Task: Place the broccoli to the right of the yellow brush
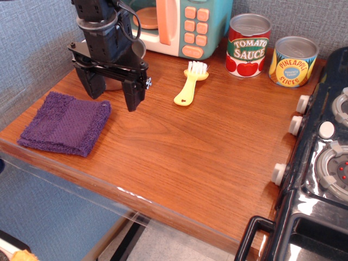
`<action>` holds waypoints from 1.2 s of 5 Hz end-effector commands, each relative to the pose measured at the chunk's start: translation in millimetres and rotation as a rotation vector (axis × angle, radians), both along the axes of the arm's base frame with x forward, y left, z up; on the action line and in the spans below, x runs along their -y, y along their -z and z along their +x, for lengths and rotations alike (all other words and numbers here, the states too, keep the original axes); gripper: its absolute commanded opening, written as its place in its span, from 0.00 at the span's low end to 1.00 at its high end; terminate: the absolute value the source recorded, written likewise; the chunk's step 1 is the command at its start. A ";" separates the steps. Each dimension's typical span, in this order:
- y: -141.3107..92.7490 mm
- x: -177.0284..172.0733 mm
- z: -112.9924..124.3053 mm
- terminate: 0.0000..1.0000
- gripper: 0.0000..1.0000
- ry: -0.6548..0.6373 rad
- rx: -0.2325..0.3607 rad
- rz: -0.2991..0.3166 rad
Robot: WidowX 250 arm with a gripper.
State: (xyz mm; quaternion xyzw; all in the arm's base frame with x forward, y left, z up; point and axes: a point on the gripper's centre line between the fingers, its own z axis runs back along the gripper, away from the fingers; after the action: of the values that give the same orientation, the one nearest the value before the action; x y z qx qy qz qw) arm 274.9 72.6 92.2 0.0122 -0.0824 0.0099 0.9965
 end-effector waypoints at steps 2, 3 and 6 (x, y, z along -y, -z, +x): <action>-13.7 -19.8 26.5 0.00 1.00 -0.057 0.025 -0.017; -33.2 -48.7 62.4 0.00 1.00 -0.138 0.065 -0.016; -20.4 -130.9 133.8 0.00 1.00 -0.338 0.037 0.025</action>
State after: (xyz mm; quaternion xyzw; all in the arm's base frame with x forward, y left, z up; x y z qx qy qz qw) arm 408.5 194.5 83.9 0.0266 -0.0595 0.1734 0.9827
